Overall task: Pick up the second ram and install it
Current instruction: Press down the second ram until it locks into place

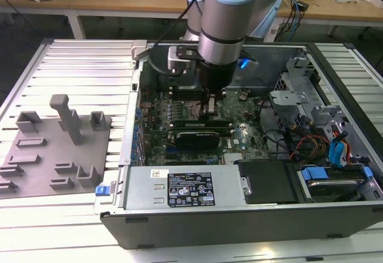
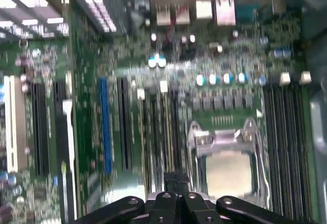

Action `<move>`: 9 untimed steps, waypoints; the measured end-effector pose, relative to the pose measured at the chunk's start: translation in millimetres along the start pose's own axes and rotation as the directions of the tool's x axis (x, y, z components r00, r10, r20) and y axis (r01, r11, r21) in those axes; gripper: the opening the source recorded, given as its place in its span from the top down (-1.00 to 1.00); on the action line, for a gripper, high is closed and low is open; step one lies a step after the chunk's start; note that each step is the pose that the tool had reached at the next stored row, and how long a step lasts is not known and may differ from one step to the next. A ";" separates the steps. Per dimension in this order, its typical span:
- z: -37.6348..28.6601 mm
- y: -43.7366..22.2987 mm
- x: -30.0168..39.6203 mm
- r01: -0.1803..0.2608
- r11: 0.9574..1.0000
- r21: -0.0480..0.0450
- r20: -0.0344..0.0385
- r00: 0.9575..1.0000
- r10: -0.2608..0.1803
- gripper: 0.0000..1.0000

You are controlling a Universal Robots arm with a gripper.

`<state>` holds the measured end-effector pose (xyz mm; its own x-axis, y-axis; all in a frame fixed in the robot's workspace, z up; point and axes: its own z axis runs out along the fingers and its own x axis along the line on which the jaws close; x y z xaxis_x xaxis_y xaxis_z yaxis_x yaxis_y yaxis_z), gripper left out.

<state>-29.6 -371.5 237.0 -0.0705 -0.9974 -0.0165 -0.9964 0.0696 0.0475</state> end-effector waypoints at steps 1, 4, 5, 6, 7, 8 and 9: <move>0.6 7.5 0.5 0.000 1.000 0.001 0.001 1.000 0.000 0.79; 2.3 23.9 1.7 0.000 1.000 0.004 0.004 1.000 0.000 0.79; 3.0 28.8 2.1 0.000 1.000 0.004 0.005 1.000 0.000 0.79; 3.9 34.2 2.5 0.000 1.000 0.005 0.005 1.000 0.000 0.79; 4.6 37.5 2.7 0.000 1.000 0.005 0.006 1.000 0.000 0.79; 5.8 41.4 3.0 0.000 1.000 0.006 0.006 1.000 0.000 0.79; 7.8 44.2 3.3 0.000 1.000 0.005 0.009 1.000 0.000 0.79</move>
<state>-74.2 -371.6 231.3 -0.0704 -0.9972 -0.0255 -0.9967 0.0693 0.0422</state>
